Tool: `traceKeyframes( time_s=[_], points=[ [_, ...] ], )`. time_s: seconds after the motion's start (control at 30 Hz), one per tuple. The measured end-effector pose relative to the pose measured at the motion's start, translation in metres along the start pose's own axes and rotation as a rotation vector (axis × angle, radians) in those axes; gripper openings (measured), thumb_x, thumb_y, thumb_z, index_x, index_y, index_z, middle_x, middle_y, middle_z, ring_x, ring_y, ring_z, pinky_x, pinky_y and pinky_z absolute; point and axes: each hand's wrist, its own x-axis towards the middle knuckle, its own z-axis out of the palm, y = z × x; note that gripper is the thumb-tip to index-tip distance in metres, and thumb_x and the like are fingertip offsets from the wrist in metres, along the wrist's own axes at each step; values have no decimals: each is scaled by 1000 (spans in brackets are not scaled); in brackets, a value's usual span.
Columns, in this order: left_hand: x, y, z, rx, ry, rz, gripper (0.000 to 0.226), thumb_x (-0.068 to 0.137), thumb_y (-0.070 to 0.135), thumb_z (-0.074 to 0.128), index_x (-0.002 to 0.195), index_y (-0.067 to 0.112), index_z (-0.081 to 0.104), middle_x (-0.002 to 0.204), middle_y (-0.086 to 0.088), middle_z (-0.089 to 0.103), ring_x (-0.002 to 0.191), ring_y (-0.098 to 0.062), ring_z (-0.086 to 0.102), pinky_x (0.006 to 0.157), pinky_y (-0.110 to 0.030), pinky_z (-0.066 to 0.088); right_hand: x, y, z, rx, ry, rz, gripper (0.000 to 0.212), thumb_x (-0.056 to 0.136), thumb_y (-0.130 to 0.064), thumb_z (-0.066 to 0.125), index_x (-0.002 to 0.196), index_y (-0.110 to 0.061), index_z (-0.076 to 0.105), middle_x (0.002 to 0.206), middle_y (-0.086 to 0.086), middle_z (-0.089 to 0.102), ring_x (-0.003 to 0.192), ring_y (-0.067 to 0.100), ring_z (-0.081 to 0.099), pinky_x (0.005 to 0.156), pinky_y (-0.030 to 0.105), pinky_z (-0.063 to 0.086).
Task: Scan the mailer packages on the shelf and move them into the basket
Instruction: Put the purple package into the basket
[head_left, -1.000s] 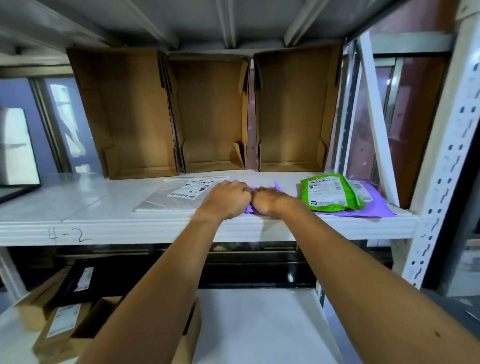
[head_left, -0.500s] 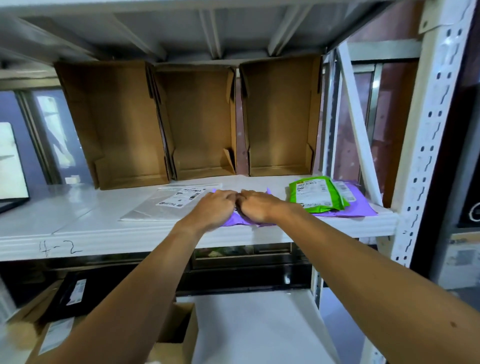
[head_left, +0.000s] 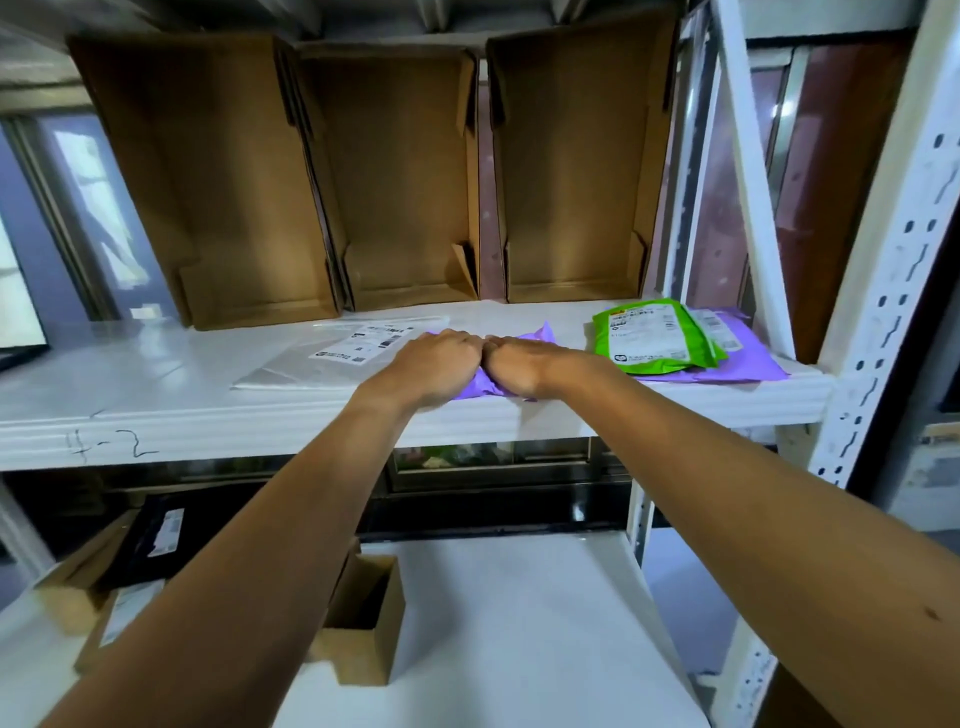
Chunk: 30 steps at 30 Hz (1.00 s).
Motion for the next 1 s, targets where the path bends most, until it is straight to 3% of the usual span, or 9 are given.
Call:
traceKeyframes(
  time_s=[0.4,0.53,0.63,0.73,0.8,1.0],
  points=[
    [-2,-2,3,-54,20,-14,38,106,11,30,134,11,56,138,-15,57,125,-32,51,104,-43,41,-2,-2,2,53,3,11,47,107,-32,19,148,-23,41,150,6,46,128,26,47,107,39,37],
    [-2,-4,7,-117,49,-61,40,103,7,32,133,11,57,136,-17,58,124,-34,51,103,-44,41,-5,-2,2,19,43,53,48,107,-31,18,151,-24,37,152,6,44,127,28,48,100,40,41],
    [0,-12,7,-272,97,-147,43,99,11,33,128,13,64,135,-13,60,125,-33,52,104,-43,43,-10,-2,5,35,130,58,48,104,-30,19,143,-18,45,147,11,47,129,33,47,99,42,39],
    [-3,-23,4,-567,217,-355,46,87,28,37,115,27,73,130,2,66,124,-24,55,108,-40,42,-15,1,9,65,406,74,41,102,-27,32,126,-5,57,133,18,55,124,36,50,101,41,39],
    [-8,-21,4,-706,298,-465,38,85,27,44,107,30,75,120,4,70,117,-24,58,105,-40,46,-20,6,10,84,535,148,45,99,-31,41,131,-3,53,135,18,55,124,36,49,100,40,40],
    [-6,-18,7,-697,226,-520,40,93,34,53,130,26,65,133,0,64,124,-25,55,108,-41,43,-25,6,11,115,501,233,64,97,-39,47,147,-2,33,151,17,38,133,38,41,104,43,39]
  ],
)
